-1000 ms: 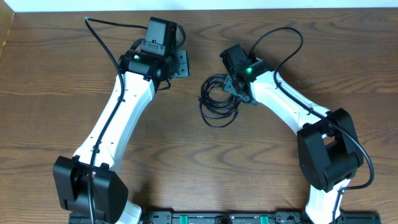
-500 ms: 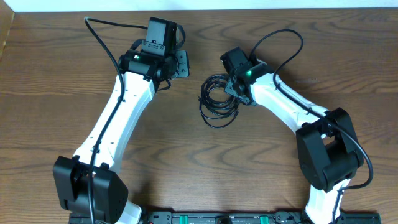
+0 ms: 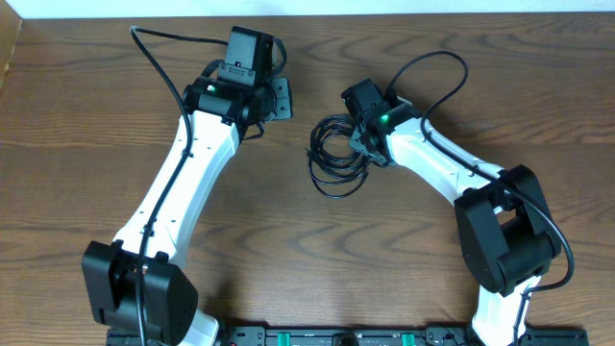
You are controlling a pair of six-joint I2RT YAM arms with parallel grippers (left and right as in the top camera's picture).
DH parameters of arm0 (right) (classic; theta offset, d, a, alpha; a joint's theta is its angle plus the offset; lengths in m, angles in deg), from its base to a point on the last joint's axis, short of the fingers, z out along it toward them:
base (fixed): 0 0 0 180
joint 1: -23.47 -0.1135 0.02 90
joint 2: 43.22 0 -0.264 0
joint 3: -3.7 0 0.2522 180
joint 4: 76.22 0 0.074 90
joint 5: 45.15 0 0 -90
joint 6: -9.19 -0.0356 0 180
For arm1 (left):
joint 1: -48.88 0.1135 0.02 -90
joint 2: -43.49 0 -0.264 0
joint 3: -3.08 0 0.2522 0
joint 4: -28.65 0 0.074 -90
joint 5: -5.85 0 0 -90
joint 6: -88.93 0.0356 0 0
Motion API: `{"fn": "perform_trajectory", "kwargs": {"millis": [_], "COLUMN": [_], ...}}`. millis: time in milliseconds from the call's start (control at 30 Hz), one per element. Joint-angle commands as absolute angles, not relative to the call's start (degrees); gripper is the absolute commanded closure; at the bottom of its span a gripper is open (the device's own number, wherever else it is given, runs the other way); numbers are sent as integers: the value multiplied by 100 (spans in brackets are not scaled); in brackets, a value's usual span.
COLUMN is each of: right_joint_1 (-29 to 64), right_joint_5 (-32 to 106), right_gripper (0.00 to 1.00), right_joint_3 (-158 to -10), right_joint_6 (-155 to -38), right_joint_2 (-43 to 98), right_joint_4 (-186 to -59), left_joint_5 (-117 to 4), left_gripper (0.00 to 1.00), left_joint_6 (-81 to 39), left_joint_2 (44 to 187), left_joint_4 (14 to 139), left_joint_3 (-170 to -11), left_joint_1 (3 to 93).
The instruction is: Untangle cables
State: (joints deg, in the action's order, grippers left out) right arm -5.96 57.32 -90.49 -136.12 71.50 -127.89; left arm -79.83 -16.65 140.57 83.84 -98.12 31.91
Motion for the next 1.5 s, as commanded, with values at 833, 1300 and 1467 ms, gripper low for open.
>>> {"fn": "perform_trajectory", "kwargs": {"millis": [833, 1300, 1467], "right_joint_1": [-1086, -1042, -955], "right_joint_5": [5909, 5999, 6305], "right_gripper": [99, 99, 99], "right_joint_3": [-8990, -11929, -12485], "right_joint_6": [-13652, -11223, -10878], "right_joint_2": [7521, 5613, 4678], "right_joint_4": [-12658, -14525, -14807], "left_joint_5": [-8145, -8140, -8140], "left_gripper": [61, 61, 61], "left_joint_6": [-1610, -1612, -1612], "left_joint_2": [13957, 13957, 13957], "left_joint_4": [8524, 8545, 8543], "left_joint_3": [-9791, -9791, -9791], "left_joint_1": [3211, 3211, 3211]}}
